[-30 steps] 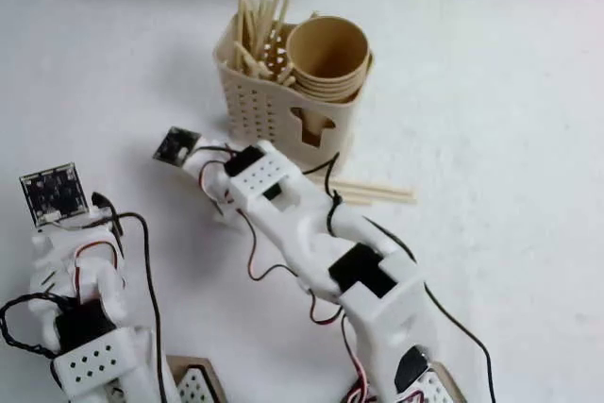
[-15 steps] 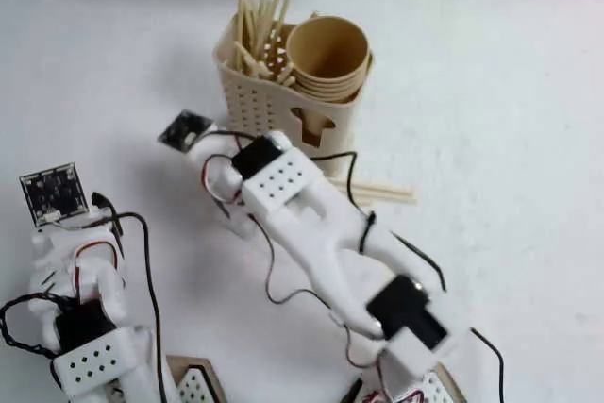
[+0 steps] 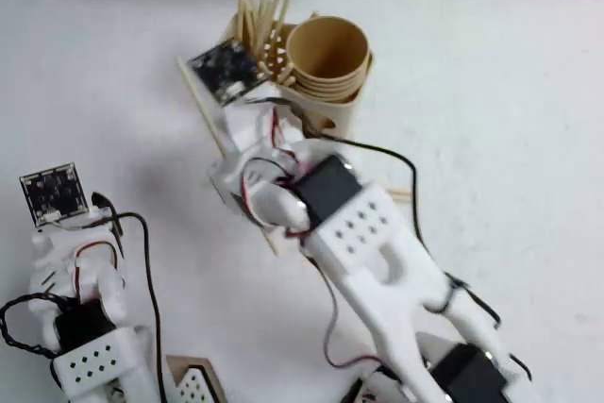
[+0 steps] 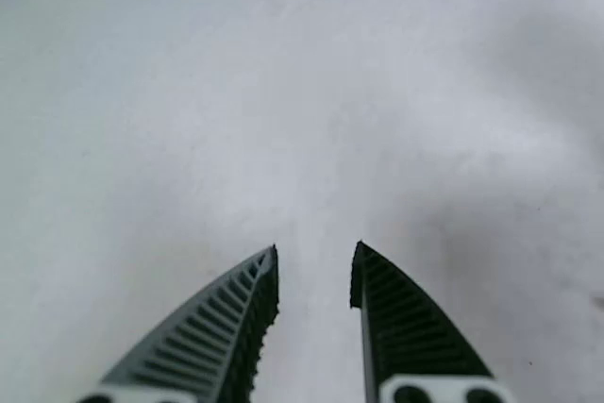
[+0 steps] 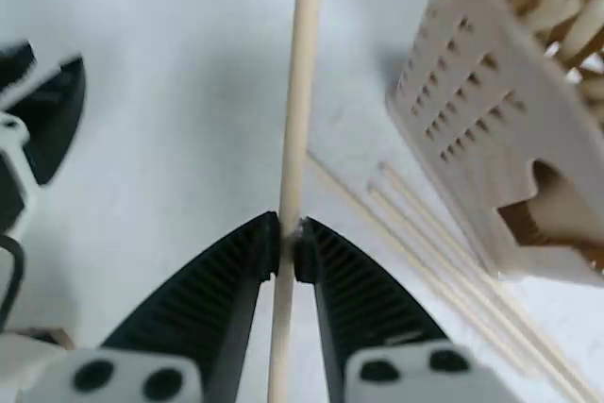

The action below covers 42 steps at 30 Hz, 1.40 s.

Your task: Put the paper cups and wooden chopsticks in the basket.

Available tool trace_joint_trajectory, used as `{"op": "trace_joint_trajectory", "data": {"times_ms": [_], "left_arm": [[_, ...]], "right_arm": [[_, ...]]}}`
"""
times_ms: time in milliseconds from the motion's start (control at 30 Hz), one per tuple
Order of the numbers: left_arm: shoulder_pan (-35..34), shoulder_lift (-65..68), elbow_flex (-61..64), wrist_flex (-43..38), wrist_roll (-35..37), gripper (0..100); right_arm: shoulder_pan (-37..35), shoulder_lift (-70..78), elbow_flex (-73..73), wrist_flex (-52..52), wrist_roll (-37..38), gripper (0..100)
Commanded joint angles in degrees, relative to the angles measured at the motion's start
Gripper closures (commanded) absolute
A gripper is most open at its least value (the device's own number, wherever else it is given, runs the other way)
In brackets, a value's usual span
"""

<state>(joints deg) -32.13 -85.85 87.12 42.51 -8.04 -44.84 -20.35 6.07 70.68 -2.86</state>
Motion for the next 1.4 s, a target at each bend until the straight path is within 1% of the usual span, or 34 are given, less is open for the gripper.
{"op": "trace_joint_trajectory", "data": {"times_ms": [0,267,367,433,567,633,700,833,1067,1367], "left_arm": [[-0.6,-1.6,-0.2,-1.1,-0.6,86],[-0.6,-1.6,-0.2,-1.1,-0.6,86],[-0.6,-1.6,-0.2,-1.1,-0.6,86],[-0.6,-1.6,-0.2,-1.1,-0.6,86],[-0.6,-1.6,-0.2,-1.1,-0.6,86],[-0.6,-1.6,-0.2,-1.1,-0.6,86],[-0.6,-1.6,-0.2,-1.1,-0.6,86],[-0.6,-1.6,-0.2,-1.1,-0.6,86],[-0.6,-1.6,-0.2,-1.1,-0.6,86],[-0.6,-1.6,-0.2,-1.1,-0.6,86]], "right_arm": [[2.2,-6.7,-0.7,-7.9,-1.0,98.1],[8.7,-9.0,-0.2,-31.2,-1.0,98.1],[10.8,-9.1,4.7,-44.3,-0.7,98.1],[11.5,-9.1,9.1,-54.3,2.5,98.1],[11.6,-9.0,21.0,-76.1,13.4,98.1],[11.6,-9.0,25.5,-84.2,16.4,98.1],[11.8,-9.0,27.9,-87.6,16.5,98.1],[12.8,-8.0,29.5,-89.9,16.5,98.1],[17.0,1.1,29.2,-101.1,16.5,98.1],[17.2,9.4,29.3,-101.9,16.5,98.1]]}}
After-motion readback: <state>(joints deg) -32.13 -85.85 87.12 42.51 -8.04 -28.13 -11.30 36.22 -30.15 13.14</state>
